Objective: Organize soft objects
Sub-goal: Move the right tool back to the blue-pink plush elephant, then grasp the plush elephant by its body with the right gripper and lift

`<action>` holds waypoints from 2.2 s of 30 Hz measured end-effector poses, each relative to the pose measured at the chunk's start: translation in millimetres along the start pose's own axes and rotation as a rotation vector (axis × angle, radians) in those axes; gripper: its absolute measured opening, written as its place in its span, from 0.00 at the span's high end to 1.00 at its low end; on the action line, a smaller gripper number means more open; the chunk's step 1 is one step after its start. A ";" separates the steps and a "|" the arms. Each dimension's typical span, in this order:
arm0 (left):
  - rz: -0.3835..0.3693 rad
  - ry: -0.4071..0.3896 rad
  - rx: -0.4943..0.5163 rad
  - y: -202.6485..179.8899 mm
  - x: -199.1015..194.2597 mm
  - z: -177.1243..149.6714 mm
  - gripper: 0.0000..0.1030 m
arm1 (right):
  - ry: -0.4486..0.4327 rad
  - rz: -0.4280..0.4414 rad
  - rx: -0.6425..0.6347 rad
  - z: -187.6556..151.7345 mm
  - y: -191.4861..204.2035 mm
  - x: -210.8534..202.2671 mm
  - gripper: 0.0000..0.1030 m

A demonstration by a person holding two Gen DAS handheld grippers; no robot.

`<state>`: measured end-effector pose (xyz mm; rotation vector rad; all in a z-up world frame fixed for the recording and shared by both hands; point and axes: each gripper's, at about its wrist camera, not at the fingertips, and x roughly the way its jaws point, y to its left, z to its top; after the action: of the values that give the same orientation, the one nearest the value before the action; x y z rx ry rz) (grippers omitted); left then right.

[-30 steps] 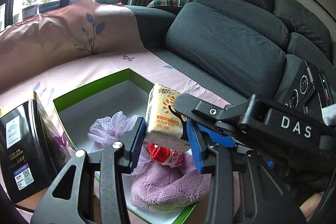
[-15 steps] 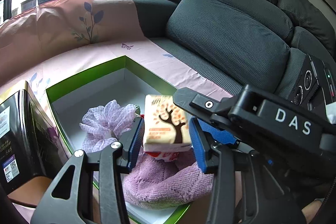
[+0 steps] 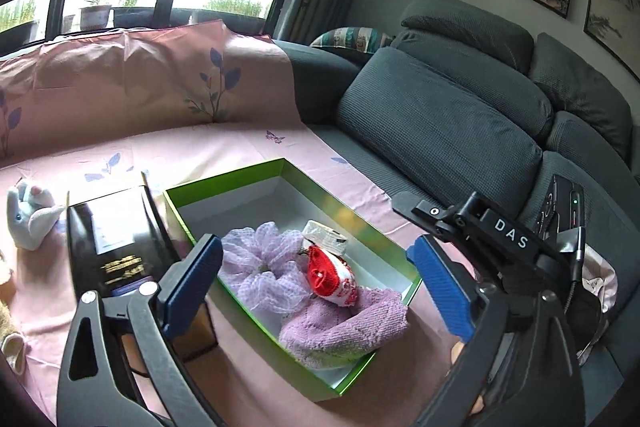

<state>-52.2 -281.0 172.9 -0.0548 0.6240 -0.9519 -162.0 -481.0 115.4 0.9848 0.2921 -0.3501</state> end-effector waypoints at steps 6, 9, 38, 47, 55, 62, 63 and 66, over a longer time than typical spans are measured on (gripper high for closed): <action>0.123 -0.098 -0.069 43.0 -57.5 -12.3 0.02 | -0.030 0.015 -0.031 -5.9 12.5 -4.2 0.17; 0.156 -0.140 -0.150 73.4 -87.7 -21.1 0.02 | -0.046 0.003 -0.067 -9.1 20.2 -5.8 0.15; 0.490 -0.125 -0.348 212.6 -178.8 -91.8 0.02 | -0.061 -0.166 -0.588 -103.7 144.0 1.1 0.07; 0.549 -0.057 -0.408 244.3 -183.2 -97.6 0.02 | 0.111 -0.093 -0.680 -150.8 215.7 42.8 0.07; 0.724 0.020 -0.476 275.2 -182.2 -107.3 0.03 | 0.379 -0.074 -0.728 -212.6 275.2 174.0 0.07; 0.726 0.060 -0.551 294.6 -185.8 -114.6 0.03 | 0.438 -0.255 -0.787 -256.8 277.1 276.8 0.07; 0.728 0.065 -0.537 294.2 -185.0 -114.1 0.03 | 0.447 -0.284 -0.823 -263.1 276.2 288.8 0.07; 0.726 0.081 -0.529 296.3 -181.7 -113.4 0.03 | 0.481 -0.273 -0.814 -270.5 265.6 311.5 0.07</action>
<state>32.8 60.4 73.8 -0.2428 0.8763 -0.0741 208.5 -165.5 52.2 0.2058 0.9297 -0.2005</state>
